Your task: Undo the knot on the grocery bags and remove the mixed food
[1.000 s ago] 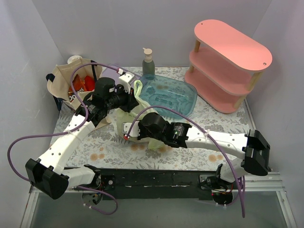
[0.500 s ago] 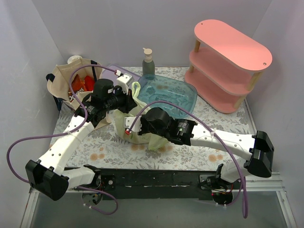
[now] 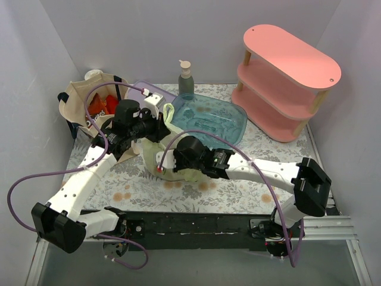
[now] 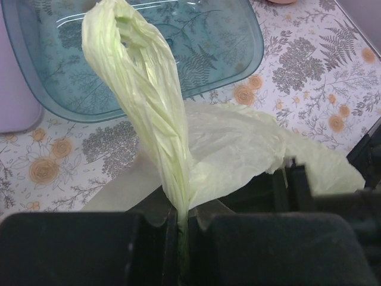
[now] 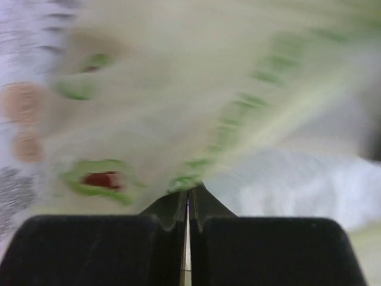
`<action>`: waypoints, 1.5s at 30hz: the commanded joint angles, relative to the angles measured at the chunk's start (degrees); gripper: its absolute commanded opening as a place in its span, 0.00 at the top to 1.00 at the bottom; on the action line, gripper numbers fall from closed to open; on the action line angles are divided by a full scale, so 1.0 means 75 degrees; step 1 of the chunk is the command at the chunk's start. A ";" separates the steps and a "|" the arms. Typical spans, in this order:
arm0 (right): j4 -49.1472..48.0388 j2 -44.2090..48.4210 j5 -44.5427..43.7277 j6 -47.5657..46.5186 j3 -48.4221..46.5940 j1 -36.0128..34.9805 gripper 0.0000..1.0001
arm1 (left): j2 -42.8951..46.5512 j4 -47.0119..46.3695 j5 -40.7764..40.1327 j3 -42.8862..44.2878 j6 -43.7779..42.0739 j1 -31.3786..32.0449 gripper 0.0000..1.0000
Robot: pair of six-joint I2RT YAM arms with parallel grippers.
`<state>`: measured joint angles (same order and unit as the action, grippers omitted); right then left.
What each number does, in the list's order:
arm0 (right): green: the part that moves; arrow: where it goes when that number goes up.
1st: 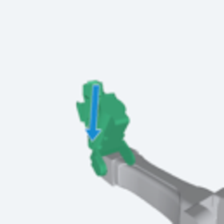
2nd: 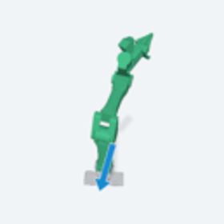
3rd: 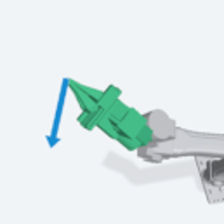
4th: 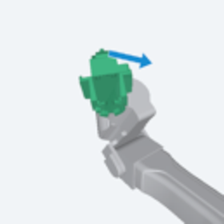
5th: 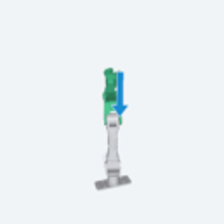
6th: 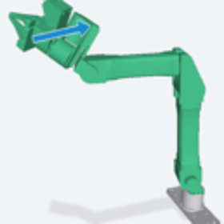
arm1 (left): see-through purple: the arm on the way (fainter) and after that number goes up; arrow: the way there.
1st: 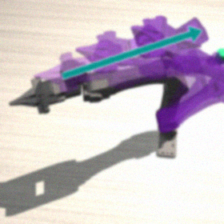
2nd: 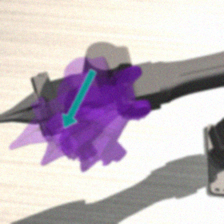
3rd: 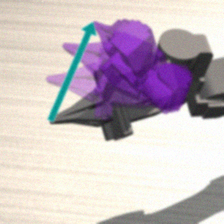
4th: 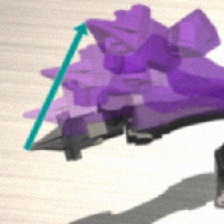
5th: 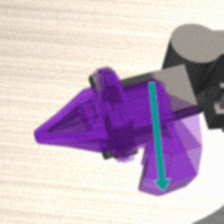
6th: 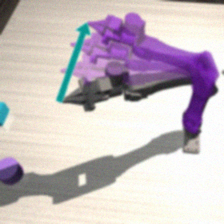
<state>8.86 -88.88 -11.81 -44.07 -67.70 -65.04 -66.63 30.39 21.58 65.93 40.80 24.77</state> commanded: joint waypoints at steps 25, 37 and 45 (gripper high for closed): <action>0.1044 0.1152 0.2372 0.0720 0.1587 -0.0670 0.99 | 0.1759 0.2017 -0.0757 -0.1114 -0.1560 0.0072 0.11; 0.3035 0.0578 0.3459 0.0767 -0.1376 -0.0235 0.85 | 0.1419 0.1690 -0.1167 -0.0917 -0.1375 0.0072 0.17; 0.1702 0.0110 0.4611 0.2254 -0.1086 0.0082 0.96 | 0.1643 0.1900 -0.1448 -0.0940 -0.1525 -0.0267 0.61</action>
<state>26.35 -85.06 17.47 -33.26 -76.97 -66.02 -54.96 43.33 12.05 56.73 30.39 25.26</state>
